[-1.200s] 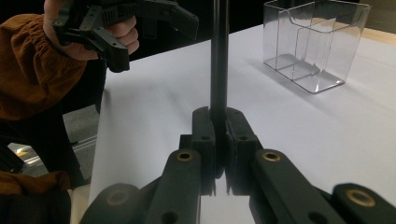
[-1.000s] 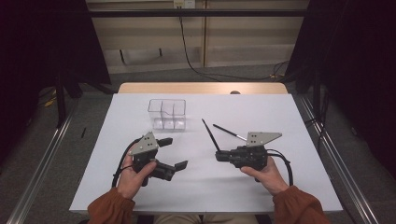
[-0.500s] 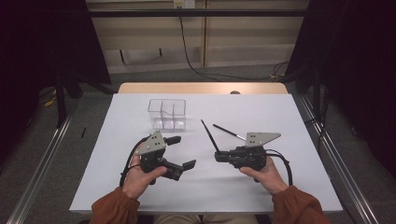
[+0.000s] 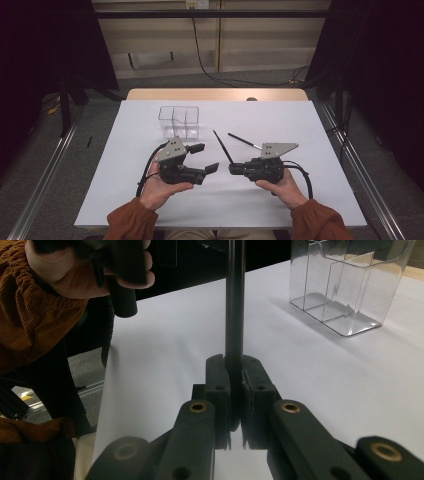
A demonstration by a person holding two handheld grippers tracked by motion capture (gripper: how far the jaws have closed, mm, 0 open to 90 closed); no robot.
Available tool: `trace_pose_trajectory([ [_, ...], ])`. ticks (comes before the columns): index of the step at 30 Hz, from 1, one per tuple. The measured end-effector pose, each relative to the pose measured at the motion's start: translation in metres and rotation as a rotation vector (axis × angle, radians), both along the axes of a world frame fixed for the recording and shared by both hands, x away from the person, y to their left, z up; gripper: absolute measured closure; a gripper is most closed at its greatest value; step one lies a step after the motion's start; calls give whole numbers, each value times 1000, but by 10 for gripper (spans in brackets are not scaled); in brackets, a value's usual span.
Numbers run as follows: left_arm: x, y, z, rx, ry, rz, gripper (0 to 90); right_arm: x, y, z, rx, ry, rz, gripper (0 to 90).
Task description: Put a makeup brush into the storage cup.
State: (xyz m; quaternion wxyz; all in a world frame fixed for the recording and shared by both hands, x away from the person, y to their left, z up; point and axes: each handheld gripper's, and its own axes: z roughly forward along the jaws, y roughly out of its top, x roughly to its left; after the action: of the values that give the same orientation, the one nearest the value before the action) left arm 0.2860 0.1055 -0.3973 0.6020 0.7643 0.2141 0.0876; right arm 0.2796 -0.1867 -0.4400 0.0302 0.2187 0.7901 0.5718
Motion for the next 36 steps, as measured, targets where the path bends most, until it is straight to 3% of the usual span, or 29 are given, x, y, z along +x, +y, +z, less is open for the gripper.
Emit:
trace_pose_trajectory([
  [5, 3, -7, 3, -12, 17, -23, 410, 0, 0, -2, -5, 1, 2, 840],
  [12, 3, -13, 4, -14, 0, -30, 568, -1, 4, -5, -27, 6, 13, 840],
  [15, 6, -14, 6, -39, 13, -35, 642, -1, 5, -6, -27, 9, 15, 840],
  [20, 5, -18, 7, -49, 19, -51, 693, -3, 6, -7, -31, 11, 19, 840],
  [26, 7, -20, 5, -89, 54, -47, 729, -4, 6, -7, -33, 4, 20, 840],
  [36, 8, -21, 5, -108, 110, -72, 802, -5, 7, -9, -52, -1, 33, 840],
])
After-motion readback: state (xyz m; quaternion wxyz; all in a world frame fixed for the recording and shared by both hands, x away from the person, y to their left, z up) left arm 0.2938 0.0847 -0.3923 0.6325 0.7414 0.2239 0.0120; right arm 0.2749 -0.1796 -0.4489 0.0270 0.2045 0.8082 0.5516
